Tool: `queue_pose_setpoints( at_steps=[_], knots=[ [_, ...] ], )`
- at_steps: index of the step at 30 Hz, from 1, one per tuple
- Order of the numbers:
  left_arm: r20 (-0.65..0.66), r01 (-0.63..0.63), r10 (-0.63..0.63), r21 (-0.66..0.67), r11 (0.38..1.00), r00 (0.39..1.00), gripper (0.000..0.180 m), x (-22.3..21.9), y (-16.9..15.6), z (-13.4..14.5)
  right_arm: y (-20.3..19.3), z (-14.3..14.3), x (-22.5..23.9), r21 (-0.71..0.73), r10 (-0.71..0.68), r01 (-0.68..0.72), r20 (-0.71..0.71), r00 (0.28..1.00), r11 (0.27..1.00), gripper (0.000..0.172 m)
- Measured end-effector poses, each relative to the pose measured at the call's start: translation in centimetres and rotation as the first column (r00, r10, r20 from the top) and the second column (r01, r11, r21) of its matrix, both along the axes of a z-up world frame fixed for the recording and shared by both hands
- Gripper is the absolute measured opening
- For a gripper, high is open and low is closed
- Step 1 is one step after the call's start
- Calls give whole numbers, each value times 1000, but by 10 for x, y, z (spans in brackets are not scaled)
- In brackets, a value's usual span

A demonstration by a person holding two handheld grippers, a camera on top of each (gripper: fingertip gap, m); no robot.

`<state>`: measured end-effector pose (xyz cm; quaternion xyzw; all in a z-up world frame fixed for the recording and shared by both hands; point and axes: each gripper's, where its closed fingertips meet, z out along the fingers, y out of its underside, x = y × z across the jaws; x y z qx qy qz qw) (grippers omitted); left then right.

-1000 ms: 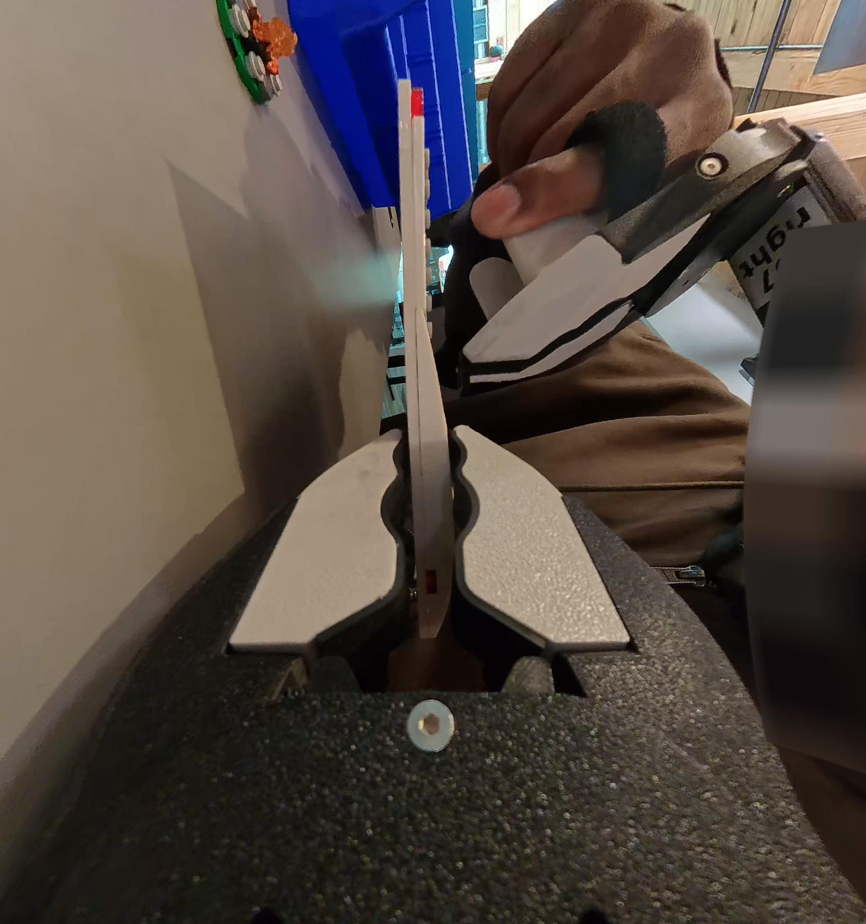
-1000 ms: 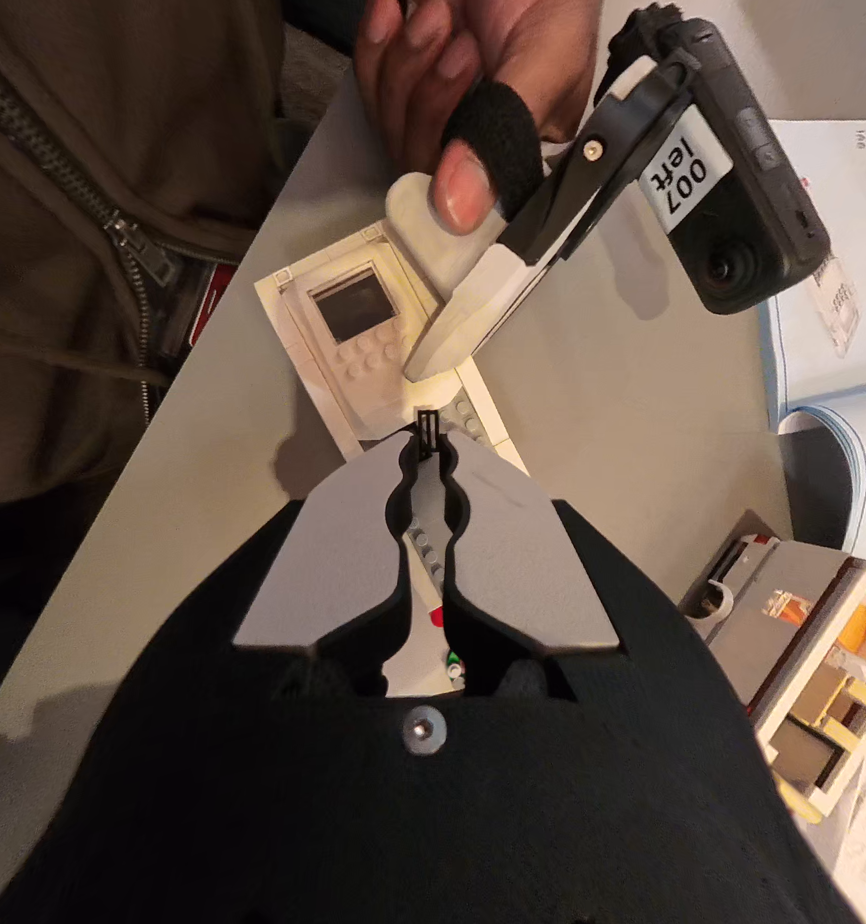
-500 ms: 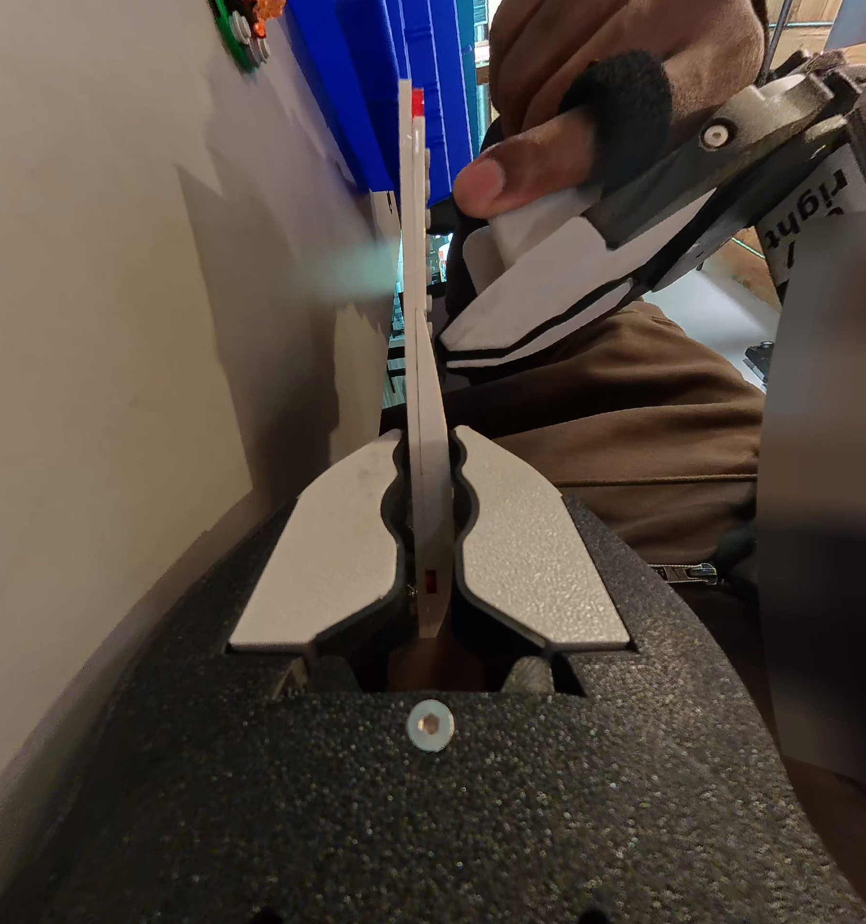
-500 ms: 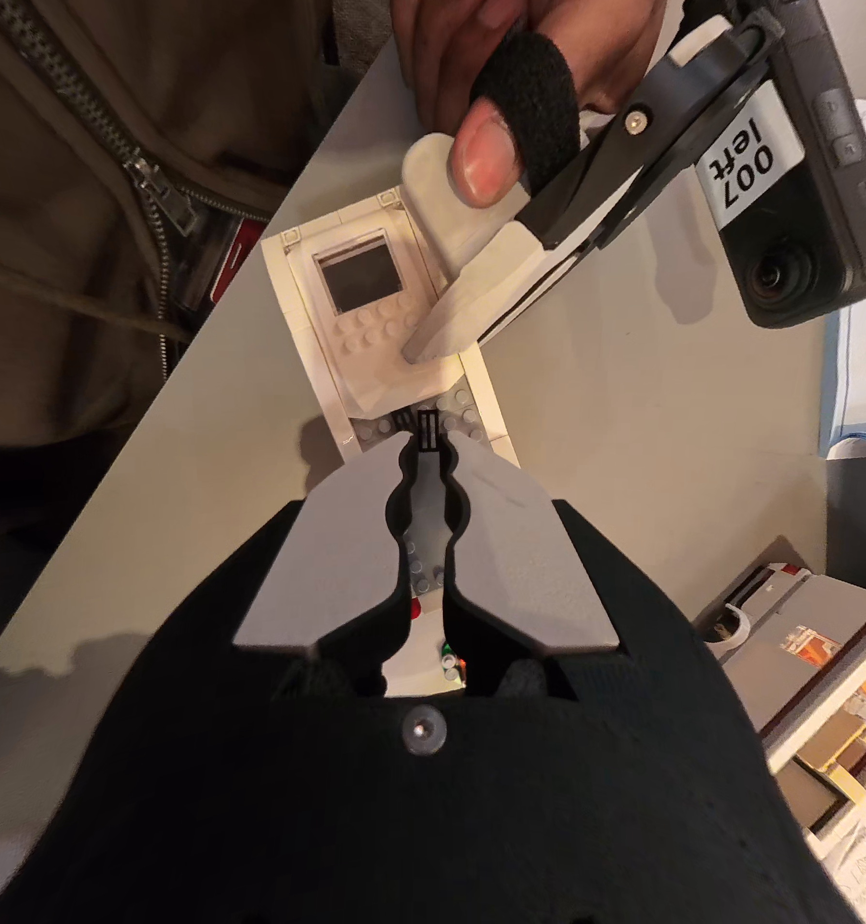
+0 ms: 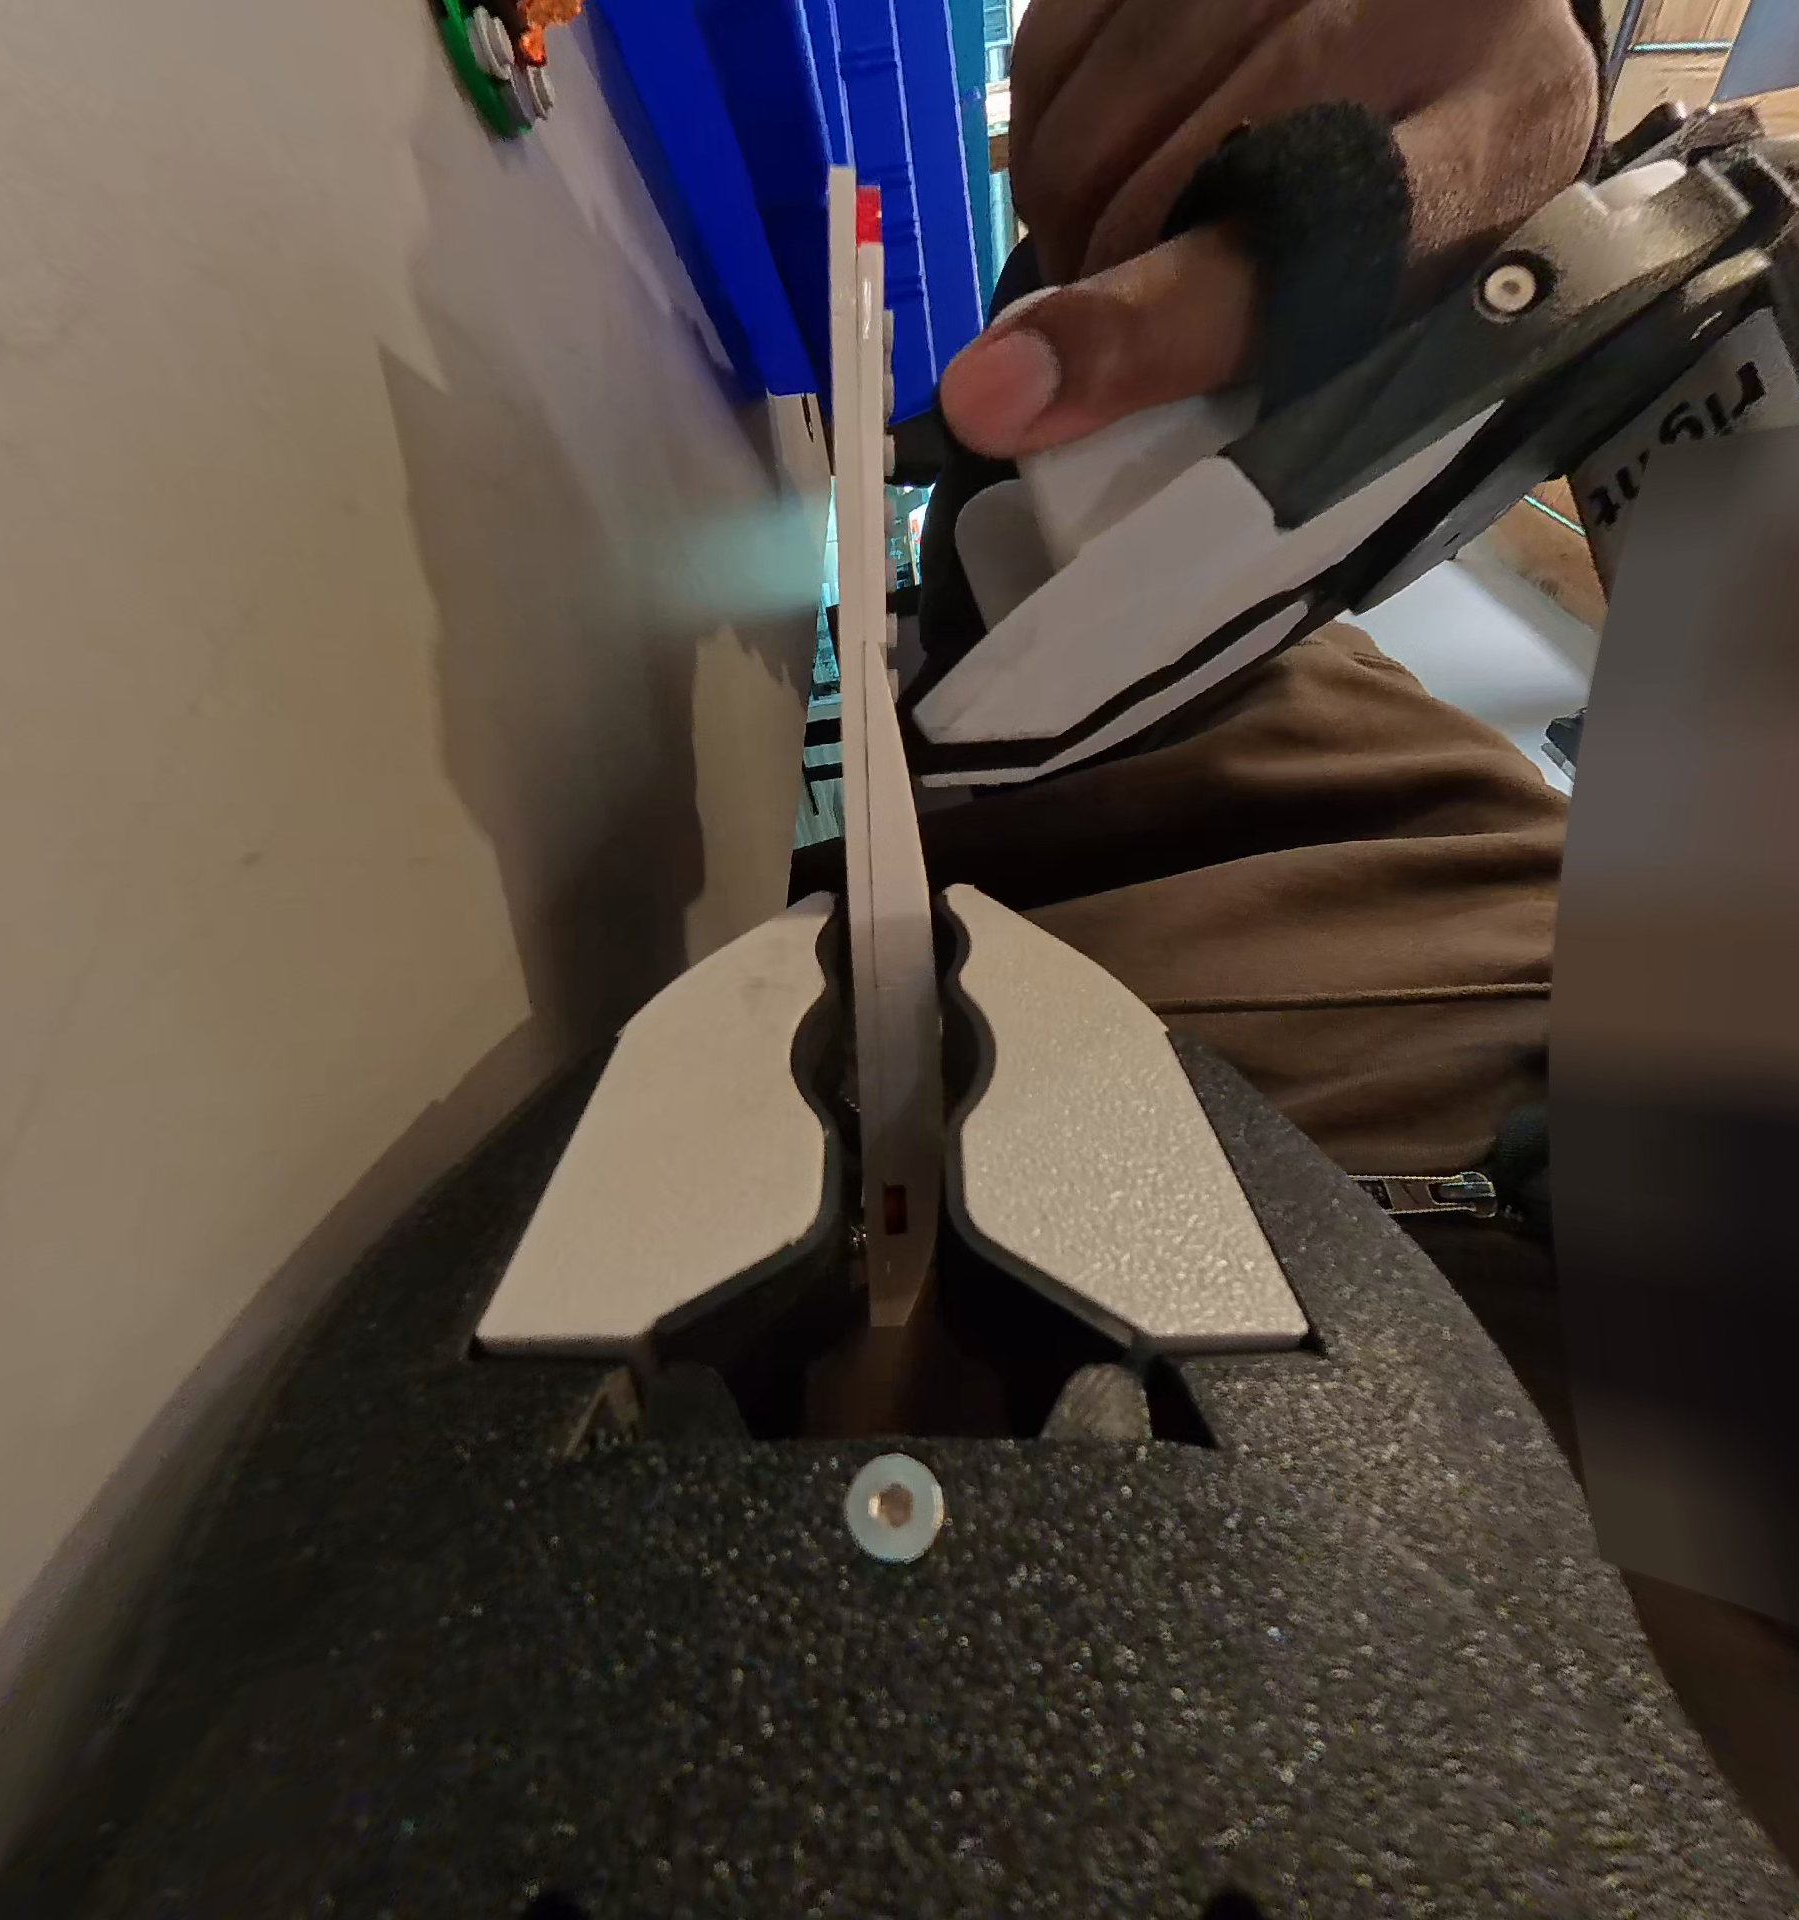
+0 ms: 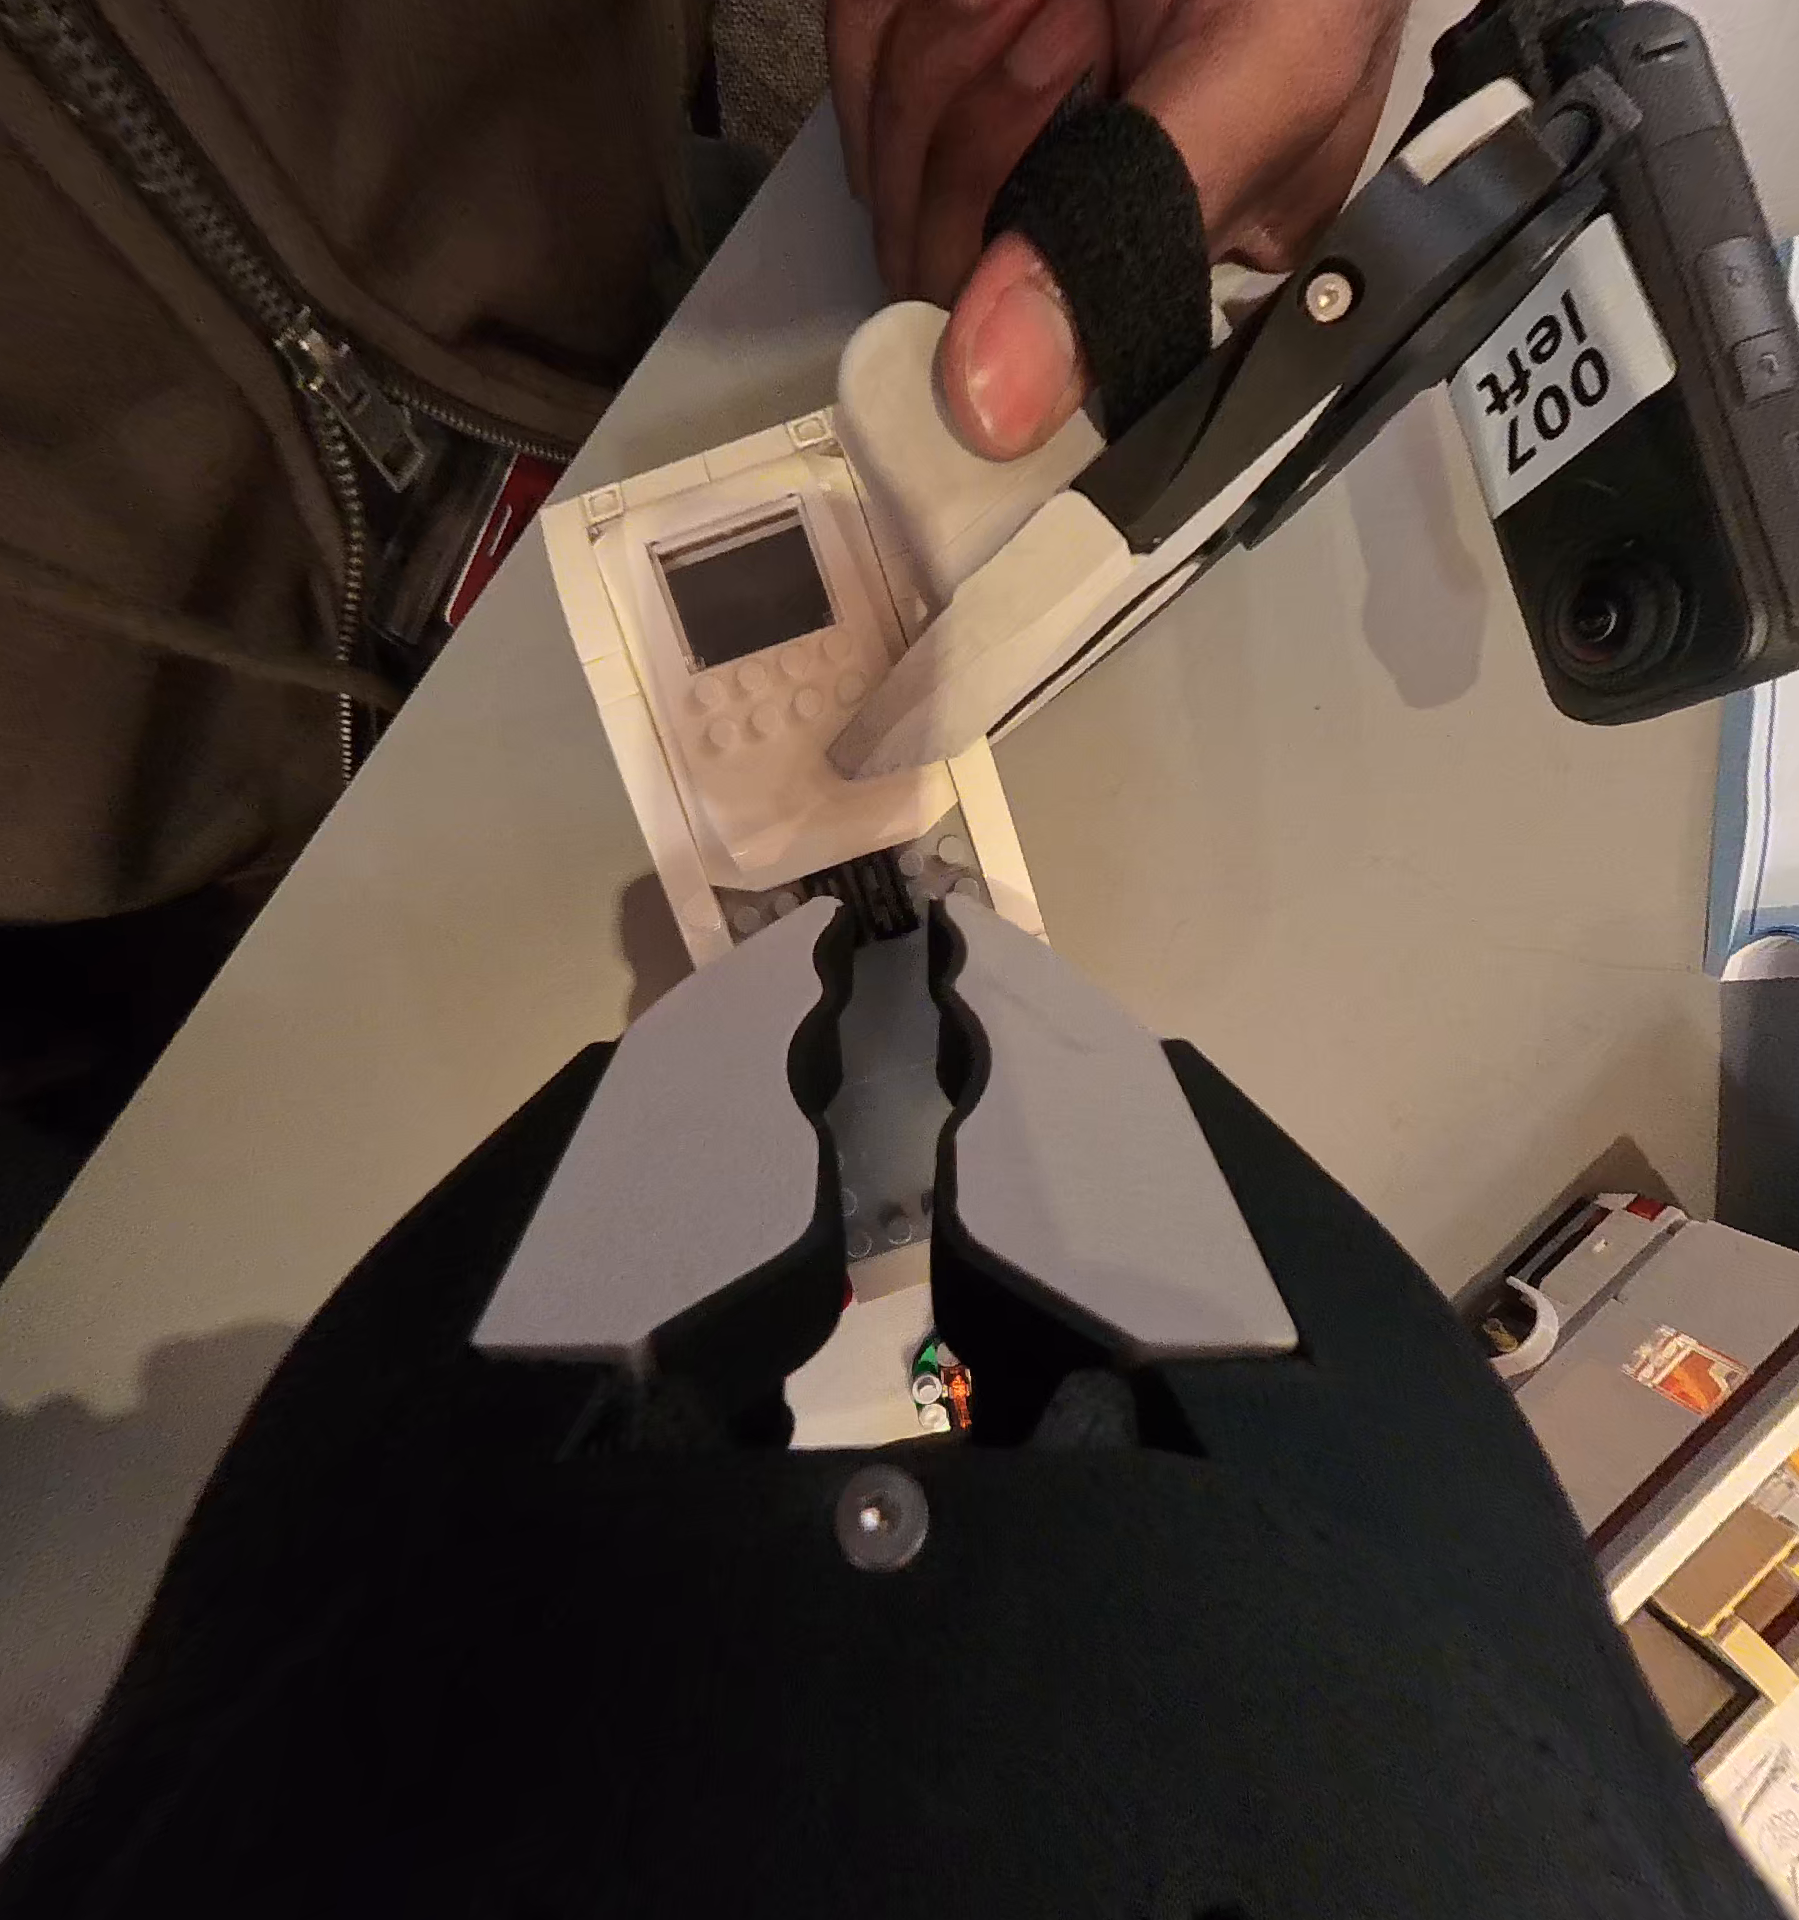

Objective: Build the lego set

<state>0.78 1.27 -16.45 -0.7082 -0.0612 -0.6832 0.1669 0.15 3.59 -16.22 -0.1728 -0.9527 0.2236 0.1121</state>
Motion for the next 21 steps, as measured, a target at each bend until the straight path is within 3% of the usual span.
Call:
queue_pose_setpoints(
  at_steps=[5,8,10,12,15,18,21],
  knots=[
    [14,-35,35,9,999,999,14,-5,4,2,7,5,-4,-1,-88,88,-51,995,996,19],
    [27,-103,102,22,994,994,14,-15,11,5,22,9,-7,-21,-276,275,-97,956,961,27],
    [32,-154,153,35,987,988,14,-22,16,7,32,14,-7,-113,-452,441,-103,886,891,29],
    [44,-199,197,47,979,979,14,-28,20,9,39,18,-5,-263,-633,602,-43,773,754,30],
    [61,-245,242,59,968,968,14,-33,24,12,47,21,0,-467,-808,745,100,581,477,33],
    [57,-278,274,79,957,960,14,-36,26,14,49,16,0,-577,-859,792,286,424,199,42],
    [34,-300,298,108,948,954,14,-35,28,15,45,9,-7,-621,-827,784,442,347,-2,52]
  ],
)
